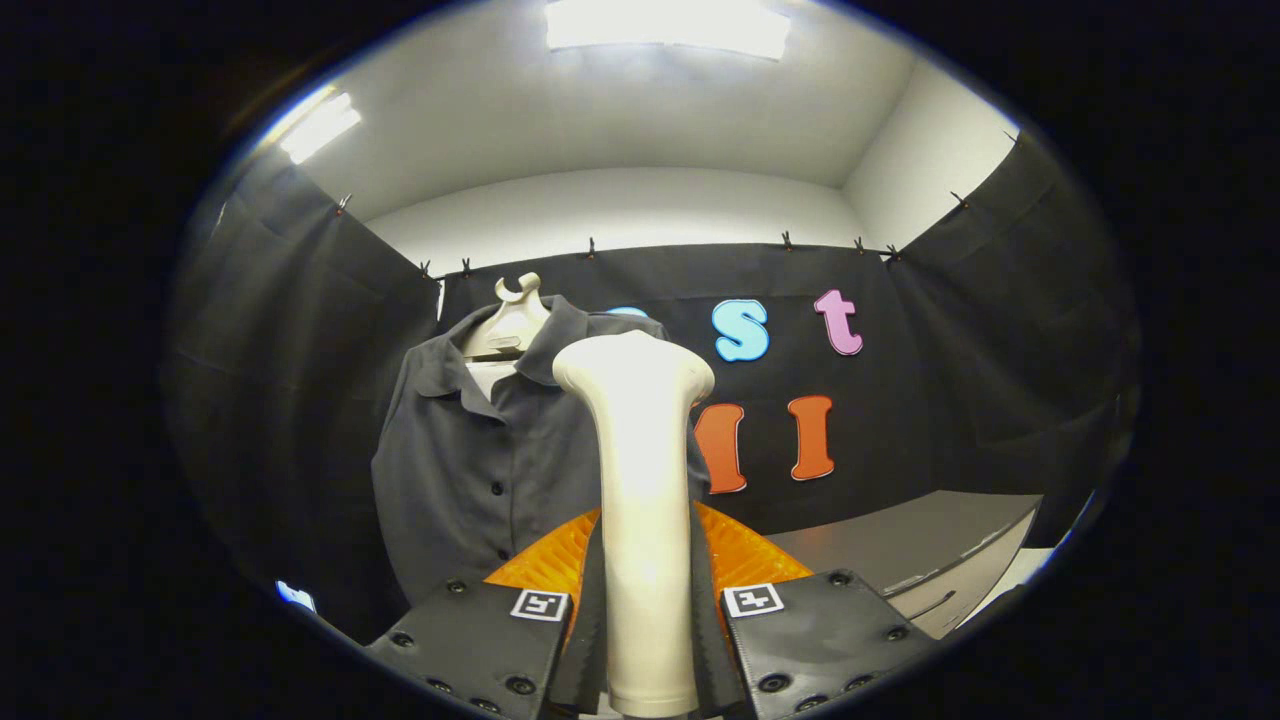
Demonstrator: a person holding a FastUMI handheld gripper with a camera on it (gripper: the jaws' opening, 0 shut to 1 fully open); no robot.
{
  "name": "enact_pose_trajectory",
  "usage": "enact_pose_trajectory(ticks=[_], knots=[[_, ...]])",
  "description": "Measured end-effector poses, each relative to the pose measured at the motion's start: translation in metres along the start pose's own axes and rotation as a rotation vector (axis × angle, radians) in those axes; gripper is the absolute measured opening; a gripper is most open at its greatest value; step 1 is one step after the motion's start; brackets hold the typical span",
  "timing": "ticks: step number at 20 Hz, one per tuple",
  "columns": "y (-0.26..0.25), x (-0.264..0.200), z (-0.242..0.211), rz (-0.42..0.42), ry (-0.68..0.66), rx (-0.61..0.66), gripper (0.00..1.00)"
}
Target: Iron the clothes twice with a garment steamer, once on the left side and once on the right side.
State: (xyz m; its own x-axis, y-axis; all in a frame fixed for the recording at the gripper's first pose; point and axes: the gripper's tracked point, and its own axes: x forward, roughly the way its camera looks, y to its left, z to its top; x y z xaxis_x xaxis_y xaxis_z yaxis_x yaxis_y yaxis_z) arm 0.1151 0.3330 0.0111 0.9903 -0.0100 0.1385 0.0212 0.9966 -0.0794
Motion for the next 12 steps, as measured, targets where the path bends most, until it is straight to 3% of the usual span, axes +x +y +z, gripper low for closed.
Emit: enact_pose_trajectory(ticks=[12], knots=[[0.075, 0.062, -0.039, 0.056, 0.031, -0.057, 0.42]])
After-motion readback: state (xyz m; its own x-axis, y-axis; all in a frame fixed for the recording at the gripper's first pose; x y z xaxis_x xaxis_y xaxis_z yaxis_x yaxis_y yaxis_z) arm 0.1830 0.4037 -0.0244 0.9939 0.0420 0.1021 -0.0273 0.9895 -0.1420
